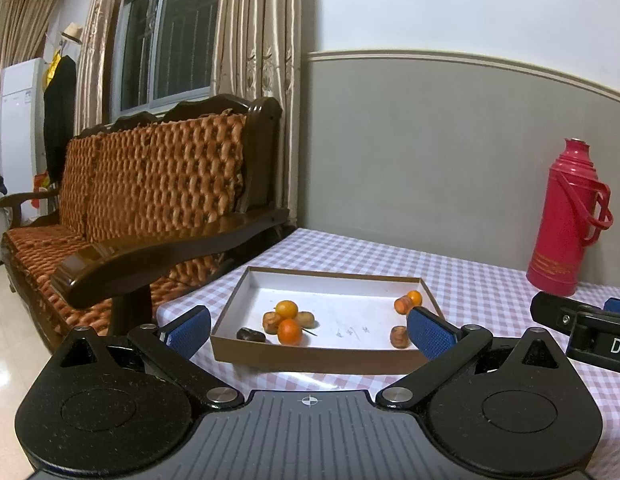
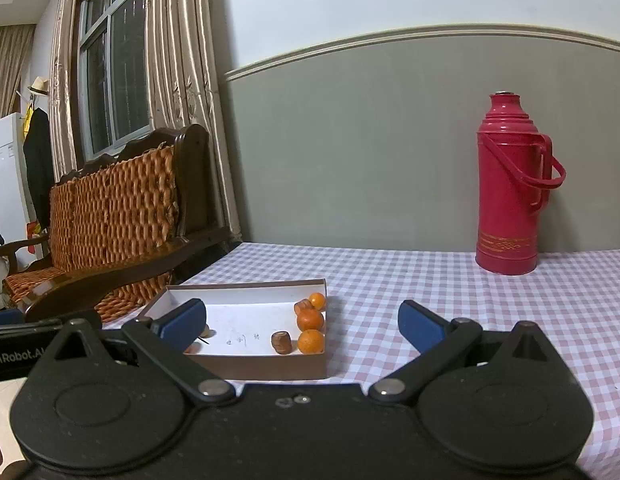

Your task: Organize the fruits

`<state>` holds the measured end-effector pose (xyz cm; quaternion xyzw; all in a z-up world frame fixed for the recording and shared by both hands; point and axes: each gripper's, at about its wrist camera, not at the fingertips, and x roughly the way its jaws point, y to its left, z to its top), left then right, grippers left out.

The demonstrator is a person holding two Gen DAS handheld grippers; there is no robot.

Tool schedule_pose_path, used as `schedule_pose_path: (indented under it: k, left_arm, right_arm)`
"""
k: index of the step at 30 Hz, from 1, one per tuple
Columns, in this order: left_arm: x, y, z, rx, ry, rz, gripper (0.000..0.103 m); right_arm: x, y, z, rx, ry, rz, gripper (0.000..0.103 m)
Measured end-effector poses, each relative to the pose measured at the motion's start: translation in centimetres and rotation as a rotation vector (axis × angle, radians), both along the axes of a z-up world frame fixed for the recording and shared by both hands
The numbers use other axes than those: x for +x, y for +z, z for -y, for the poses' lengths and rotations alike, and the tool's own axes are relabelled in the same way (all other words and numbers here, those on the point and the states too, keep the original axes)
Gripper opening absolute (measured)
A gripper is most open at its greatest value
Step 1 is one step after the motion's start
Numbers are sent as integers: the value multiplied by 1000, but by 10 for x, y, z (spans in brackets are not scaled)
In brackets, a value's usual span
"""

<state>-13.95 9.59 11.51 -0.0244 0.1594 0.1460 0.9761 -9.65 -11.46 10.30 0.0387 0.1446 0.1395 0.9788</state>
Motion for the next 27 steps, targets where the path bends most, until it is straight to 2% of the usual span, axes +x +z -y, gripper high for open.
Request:
schedule_pose_path:
  k: [27]
  left_arm:
    - [2,1,-1,-12,3,12,103]
  right_arm:
    - [4,1,-3,-2,9,-4,97]
